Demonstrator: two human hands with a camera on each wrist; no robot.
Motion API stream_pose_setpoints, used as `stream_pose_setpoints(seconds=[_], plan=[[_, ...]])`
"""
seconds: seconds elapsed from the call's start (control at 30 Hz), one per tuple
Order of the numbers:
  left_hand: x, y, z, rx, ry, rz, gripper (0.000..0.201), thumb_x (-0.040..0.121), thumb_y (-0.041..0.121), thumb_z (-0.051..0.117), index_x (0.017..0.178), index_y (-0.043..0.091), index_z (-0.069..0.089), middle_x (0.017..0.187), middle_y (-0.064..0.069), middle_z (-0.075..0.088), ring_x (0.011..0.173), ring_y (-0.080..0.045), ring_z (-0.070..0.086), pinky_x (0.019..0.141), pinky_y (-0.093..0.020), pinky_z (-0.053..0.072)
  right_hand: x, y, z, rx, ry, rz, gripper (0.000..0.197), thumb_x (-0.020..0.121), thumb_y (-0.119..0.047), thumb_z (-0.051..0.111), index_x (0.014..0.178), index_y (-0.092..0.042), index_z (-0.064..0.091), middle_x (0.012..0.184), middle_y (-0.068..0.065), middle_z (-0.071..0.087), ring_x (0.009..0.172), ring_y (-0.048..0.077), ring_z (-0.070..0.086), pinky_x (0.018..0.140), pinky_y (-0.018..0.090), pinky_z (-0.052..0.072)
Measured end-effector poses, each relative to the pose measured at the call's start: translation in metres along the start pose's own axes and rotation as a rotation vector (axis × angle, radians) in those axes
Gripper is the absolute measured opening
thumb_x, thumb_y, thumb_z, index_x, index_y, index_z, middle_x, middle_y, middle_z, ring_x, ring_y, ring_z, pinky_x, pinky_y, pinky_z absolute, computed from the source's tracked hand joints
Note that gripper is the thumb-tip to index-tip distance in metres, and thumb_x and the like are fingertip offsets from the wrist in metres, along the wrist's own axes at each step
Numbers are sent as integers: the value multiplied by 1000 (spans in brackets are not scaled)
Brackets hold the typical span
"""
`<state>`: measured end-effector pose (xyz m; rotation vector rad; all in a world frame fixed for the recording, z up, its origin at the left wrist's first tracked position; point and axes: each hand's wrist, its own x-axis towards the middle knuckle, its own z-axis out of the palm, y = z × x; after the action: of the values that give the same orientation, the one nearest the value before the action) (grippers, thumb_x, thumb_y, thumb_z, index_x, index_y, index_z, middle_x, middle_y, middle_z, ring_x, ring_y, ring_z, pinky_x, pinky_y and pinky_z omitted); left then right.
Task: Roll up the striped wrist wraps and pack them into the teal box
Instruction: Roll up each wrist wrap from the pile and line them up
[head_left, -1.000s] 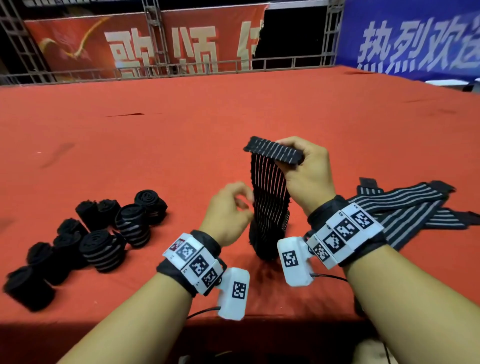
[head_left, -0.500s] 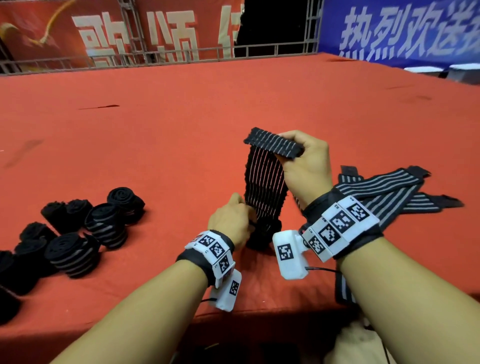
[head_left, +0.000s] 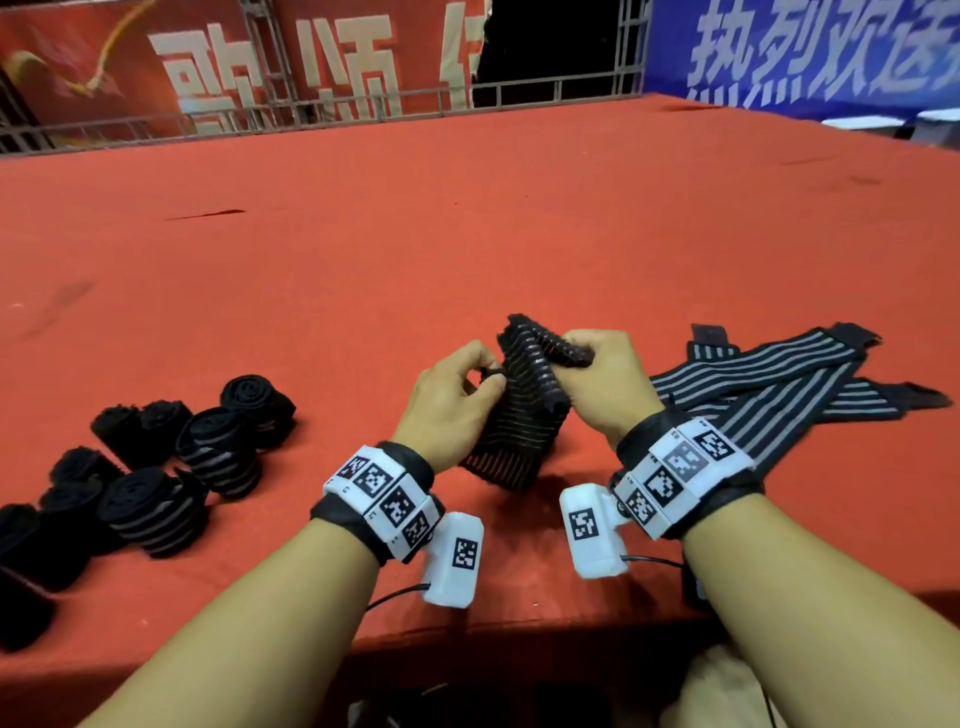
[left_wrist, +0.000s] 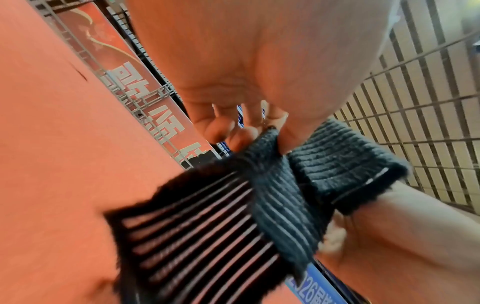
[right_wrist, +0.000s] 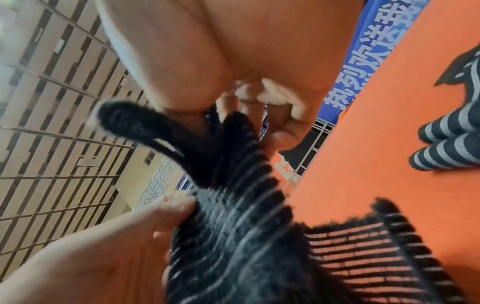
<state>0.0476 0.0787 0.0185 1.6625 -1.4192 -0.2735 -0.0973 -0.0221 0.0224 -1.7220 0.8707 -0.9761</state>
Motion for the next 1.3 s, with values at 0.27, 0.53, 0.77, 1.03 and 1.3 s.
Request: stream_pose_setpoints(seconds=[0.27, 0.53, 0.77, 1.03, 1.3], plan=[[-3, -1, -6, 69, 105, -115, 23, 97, 13, 50, 77, 20, 40, 67, 4, 47, 64, -16, 40, 65, -39, 33, 5, -2, -23, 90, 542, 121, 24, 69, -21, 81, 61, -17, 59, 62, -8, 61, 66, 17, 59, 70, 44, 56], [12, -24, -8, -138, 350, -273, 19, 95, 15, 53, 78, 14, 44, 71, -10, 53, 64, -24, 55, 53, -39, 53, 13, 24, -71, 190, 694, 203, 28, 57, -29, 75, 80, -15, 66, 86, 4, 72, 85, 28, 71, 83, 47, 59], [36, 33, 34, -272, 92, 17, 12, 89, 21, 61, 78, 21, 55, 74, 5, 58, 70, -8, 50, 69, -32, 43, -16, 41, -54, 158, 209, 176, 16, 61, -18, 78, 63, -11, 64, 59, -5, 63, 53, 11, 53, 49, 28, 41], [51, 101, 82, -373, -345, 211, 46, 93, -2, 62, 131, 25, 59, 161, 0, 35, 112, 32, 41, 100, -10, 41, -42, 43, -64, -93, -201, 46, 24, 86, 14, 56, 100, -2, 67, 86, -5, 72, 74, -5, 64, 70, 19, 52], [49, 75, 66, -331, -171, 17, 53, 78, -20, 58, 121, 8, 69, 131, 2, 63, 119, -6, 61, 107, -24, 47, -47, 48, -48, -143, -416, 52, 20, 82, 4, 62, 82, -16, 67, 77, 9, 70, 68, 14, 60, 65, 44, 53]])
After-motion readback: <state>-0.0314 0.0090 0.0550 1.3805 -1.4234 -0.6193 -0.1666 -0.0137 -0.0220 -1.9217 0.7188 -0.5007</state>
